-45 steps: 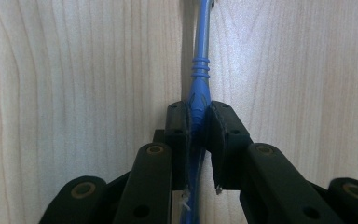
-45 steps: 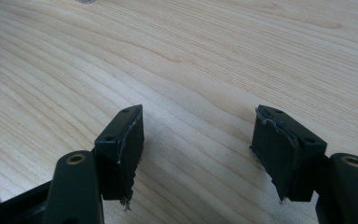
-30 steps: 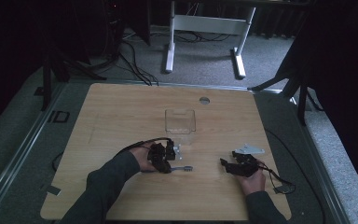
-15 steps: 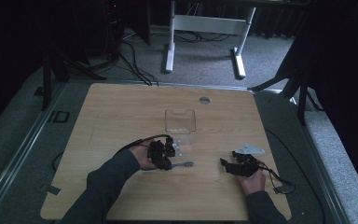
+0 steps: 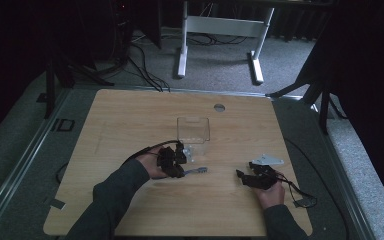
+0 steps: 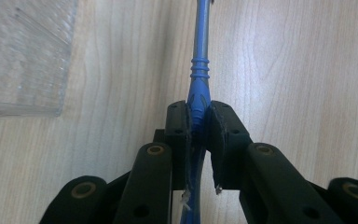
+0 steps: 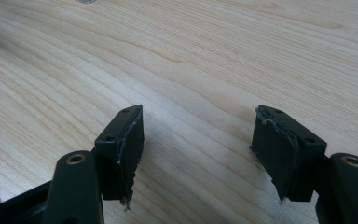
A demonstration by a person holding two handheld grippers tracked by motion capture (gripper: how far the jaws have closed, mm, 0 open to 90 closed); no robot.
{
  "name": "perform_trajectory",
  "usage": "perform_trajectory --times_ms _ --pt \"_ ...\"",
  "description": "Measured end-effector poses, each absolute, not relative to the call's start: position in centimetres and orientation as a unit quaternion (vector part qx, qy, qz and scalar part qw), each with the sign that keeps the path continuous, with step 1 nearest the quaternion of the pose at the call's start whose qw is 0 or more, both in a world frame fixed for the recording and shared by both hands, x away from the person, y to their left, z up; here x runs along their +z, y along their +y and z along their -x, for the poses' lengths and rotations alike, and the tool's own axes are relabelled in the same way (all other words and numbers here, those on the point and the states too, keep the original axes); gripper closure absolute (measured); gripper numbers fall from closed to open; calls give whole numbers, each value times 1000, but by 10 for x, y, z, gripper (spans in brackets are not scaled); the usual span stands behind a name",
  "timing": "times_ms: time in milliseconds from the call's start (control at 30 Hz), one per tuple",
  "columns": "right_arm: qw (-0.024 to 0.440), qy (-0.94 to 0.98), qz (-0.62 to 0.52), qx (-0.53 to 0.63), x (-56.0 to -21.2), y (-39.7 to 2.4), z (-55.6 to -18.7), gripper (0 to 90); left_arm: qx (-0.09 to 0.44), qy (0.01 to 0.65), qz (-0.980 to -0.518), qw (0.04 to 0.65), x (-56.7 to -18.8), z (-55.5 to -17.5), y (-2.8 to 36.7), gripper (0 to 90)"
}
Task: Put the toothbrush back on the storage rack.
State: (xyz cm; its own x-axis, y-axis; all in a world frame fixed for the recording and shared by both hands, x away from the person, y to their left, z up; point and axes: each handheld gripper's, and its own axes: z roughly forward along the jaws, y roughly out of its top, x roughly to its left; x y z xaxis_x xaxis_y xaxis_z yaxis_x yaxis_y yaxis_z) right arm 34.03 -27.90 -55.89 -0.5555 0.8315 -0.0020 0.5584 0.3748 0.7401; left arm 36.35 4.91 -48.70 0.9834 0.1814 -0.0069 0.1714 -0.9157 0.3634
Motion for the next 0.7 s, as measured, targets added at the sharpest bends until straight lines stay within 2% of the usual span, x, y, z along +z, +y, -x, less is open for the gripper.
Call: perform_trajectory --times_ms 700 --pt "191 806 -431 357 -559 -279 -340 335 32 105 -972 208 -479 -366 51 787"
